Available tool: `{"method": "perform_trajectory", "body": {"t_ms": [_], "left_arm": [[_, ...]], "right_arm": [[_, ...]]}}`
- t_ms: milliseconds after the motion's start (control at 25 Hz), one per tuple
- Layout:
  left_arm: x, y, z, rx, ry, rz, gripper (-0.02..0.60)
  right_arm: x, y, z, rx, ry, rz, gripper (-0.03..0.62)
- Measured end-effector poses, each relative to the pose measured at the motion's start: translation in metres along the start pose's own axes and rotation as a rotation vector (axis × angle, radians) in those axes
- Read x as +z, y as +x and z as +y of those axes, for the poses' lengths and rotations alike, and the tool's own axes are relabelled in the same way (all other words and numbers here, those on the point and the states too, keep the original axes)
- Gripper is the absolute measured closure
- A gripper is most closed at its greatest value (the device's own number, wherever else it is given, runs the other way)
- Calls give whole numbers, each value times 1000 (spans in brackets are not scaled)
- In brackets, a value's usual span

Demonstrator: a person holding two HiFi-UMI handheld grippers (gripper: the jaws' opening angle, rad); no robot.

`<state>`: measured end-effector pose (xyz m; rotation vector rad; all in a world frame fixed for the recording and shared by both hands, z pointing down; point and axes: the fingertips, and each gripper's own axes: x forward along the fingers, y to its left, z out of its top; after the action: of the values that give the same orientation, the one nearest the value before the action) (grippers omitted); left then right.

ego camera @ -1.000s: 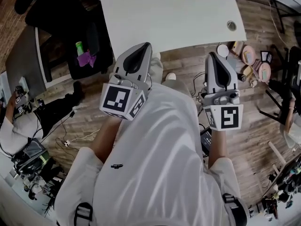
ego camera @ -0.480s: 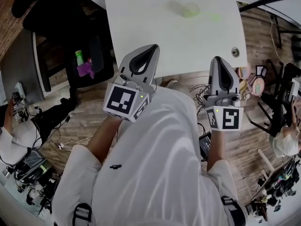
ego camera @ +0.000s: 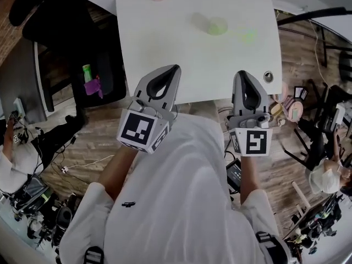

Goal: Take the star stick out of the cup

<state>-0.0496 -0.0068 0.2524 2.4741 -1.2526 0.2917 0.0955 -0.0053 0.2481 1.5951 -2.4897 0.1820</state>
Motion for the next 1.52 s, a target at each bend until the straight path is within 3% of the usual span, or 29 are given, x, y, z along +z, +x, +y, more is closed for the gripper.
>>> {"method": "perform_trajectory", "body": {"t_ms": [360,480,880,1200,1400,1520], "left_arm": [[-7,36,9,23,-14,17,588],[-11,48,5,23,-15,27,588],[-39,77,10,48,-53,85,588],[-63,89,17,53,-70,123,588],[-85,103,16,44,-104,212,588],[-91,108,19,41,-111,209,588]], "right_arm": [[-36,38,-20,3,78,33,589],[-48,45,-26,18,95,50,523],[-108,79,-43,53,162,136,523],[-139,106,-51,45,186,154,523],[-153,121,-62,29,205,157,523],[-162,129,-66,15,207,153,523]]}}
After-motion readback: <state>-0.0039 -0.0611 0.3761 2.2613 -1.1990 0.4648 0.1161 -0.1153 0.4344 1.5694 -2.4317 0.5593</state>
